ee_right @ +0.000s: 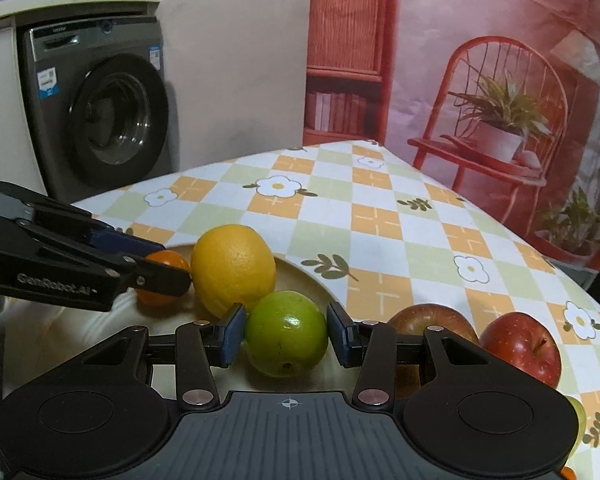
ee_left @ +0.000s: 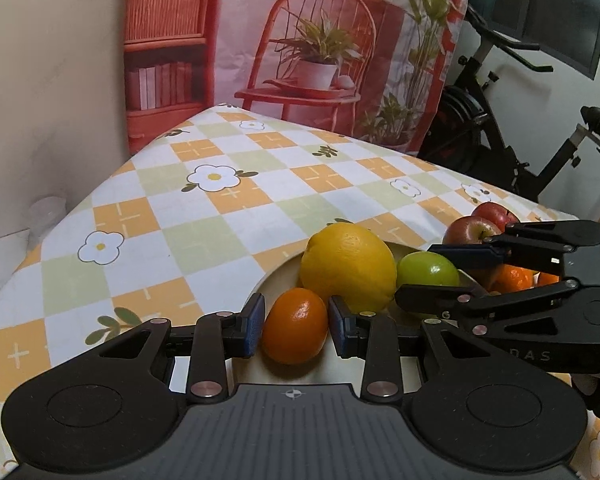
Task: Organize fruits
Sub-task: 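Open both grippers to set the tangerine and green apple on the plate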
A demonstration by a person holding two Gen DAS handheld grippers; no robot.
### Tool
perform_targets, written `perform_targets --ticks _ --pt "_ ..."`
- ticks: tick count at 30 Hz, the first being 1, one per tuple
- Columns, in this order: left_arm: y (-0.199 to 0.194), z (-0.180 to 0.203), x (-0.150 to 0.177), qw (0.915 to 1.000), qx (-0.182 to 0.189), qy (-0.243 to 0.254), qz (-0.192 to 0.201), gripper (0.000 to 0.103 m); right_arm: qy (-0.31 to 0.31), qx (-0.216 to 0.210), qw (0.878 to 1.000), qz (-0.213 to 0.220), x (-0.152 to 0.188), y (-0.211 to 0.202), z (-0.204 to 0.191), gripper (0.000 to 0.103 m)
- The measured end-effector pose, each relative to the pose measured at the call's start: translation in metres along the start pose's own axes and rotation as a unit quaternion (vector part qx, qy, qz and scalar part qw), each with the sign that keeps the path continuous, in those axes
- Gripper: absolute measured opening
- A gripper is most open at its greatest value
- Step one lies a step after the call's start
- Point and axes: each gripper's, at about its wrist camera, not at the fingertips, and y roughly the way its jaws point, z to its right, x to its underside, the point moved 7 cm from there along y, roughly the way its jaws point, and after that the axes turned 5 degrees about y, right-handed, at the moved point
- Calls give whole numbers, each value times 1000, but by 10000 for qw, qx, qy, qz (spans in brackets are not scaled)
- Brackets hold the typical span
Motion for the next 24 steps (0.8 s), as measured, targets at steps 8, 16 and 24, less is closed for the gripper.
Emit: perform_targets --ticks 8,16,24 --pt "1 -1 1 9999 76 -89 5 37 -47 113 9999 -8 2 1 3 42" --pt "-6 -1 -4 9990 145 -418 85 50 51 321 9987 404 -1 -28 3 50" --pt "-26 31 -13 9987 -225 -53 444 57 437 769 9924 854 31 -88 36 50"
